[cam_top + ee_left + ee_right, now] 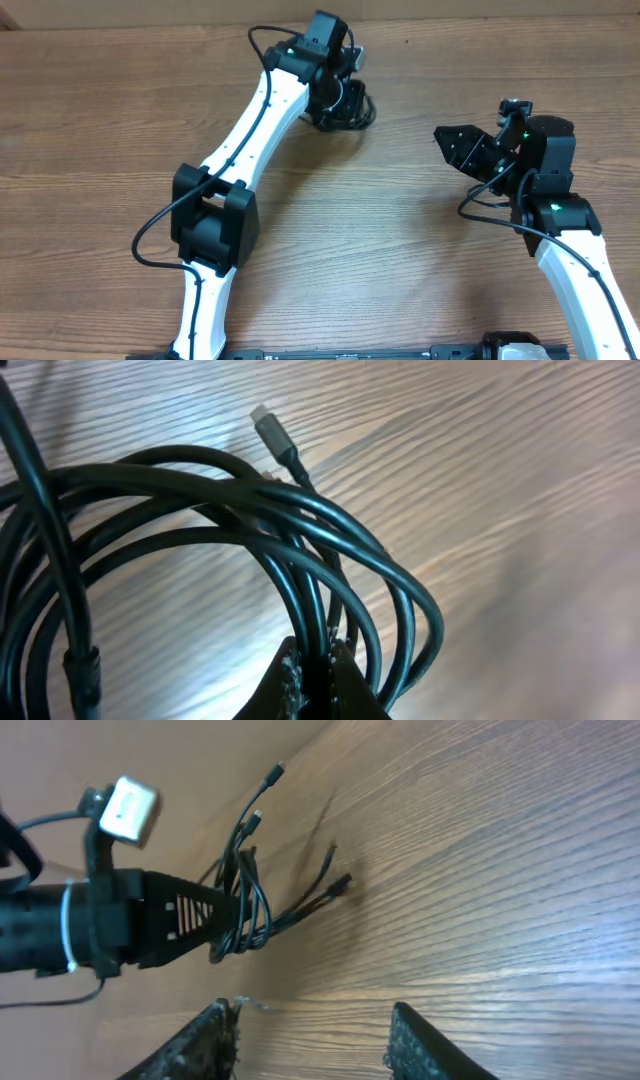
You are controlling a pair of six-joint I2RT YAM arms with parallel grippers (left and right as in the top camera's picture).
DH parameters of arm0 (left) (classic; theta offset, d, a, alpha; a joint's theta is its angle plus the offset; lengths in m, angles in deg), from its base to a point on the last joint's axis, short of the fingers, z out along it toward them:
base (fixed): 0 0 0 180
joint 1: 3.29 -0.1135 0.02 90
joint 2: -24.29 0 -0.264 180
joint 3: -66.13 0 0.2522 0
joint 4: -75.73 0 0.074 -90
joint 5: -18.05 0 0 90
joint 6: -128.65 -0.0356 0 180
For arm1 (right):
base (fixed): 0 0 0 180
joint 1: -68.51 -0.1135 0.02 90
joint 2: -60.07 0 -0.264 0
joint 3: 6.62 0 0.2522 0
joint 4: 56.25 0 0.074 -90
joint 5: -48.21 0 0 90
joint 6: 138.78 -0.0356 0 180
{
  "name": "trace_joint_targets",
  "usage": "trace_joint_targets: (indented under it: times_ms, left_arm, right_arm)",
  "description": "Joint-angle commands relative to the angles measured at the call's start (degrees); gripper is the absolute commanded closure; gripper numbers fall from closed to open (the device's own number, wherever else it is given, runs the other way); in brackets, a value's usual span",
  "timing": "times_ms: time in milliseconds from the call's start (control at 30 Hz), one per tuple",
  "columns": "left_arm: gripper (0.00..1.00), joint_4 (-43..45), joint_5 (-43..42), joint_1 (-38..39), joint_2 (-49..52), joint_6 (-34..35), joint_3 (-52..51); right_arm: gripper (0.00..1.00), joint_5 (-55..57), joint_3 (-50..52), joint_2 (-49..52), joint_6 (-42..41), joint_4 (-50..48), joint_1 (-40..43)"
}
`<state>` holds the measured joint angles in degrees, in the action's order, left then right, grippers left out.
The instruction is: Untangle cables
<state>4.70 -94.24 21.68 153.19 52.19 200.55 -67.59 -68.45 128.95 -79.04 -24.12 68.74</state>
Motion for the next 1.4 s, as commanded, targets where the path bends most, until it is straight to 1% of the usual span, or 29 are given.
trace_joint_targets:
  times_ms: [0,133,233,367,467,567,633,700,800,967,1167,1267,1367]
  left_arm:
    - [0.96,0.2,-10.3,-0.9,-2.2,7.0,2.3]
    - [0.96,1.3,-20.1,-1.5,-2.2,10.3,2.3]
    - [0.96,2.6,-24.7,-1.7,-2.2,14.3,2.3]
    - [0.96,3.4,-25.3,-1.7,-2.2,23.5,2.3]
    - [0.95,3.3,-25.3,-1.7,-2.2,30.4,2.3]
    - [0.96,3.4,-25.4,-1.7,-2.2,33.5,2.3]
    - [0.96,3.3,-25.5,-1.6,-2.2,35.9,2.3]
    - [0.96,3.3,-26.1,-1.6,-2.2,37.7,2.3]
    - [0.96,3.5,-29.2,-1.6,-2.2,41.5,2.3]
    - [0.96,4.1,-33.4,-1.6,-2.2,44.7,2.3]
    - [0.96,4.2,-31.1,-1.6,-2.2,46.1,2.3]
    - [0.96,4.8,-31.3,-1.6,-2.2,48.8,2.3]
    - [0.96,5.6,-31.4,-1.5,-2.2,53.3,2.3]
  right_arm:
    - [0.46,-1.0,-1.4,0.7,-2.8,-1.1,-0.3]
    - [0.44,-2.4,-1.4,2.2,-2.8,-1.4,-1.1]
    - [0.43,-4.6,-1.4,3.9,-2.8,-2.0,-2.1]
    - [0.43,-6.6,-1.4,5.7,-3.2,-4.5,-3.8]
    - [0.44,-6.7,-1.4,6.7,-6.3,-7.2,-5.5]
    - [0.44,-6.7,-1.4,7.5,-8.0,-10.2,-6.4]
    - [0.48,-6.6,-1.4,8.1,-8.0,-12.5,-7.1]
    - [0.49,-6.3,-1.4,8.5,-8.9,-13.6,-7.5]
    - [0.53,-4.7,-1.4,9.1,-9.3,-13.8,-7.7]
    - [0.53,-3.9,-1.4,10.3,-13.1,-15.7,-7.7]
    - [0.53,-4.2,-1.4,10.7,-15.0,-18.8,-7.8]
    - [0.54,-4.3,-1.4,10.7,-15.0,-19.0,-8.1]
    - [0.54,-4.3,-1.4,10.7,-15.0,-19.0,-8.7]
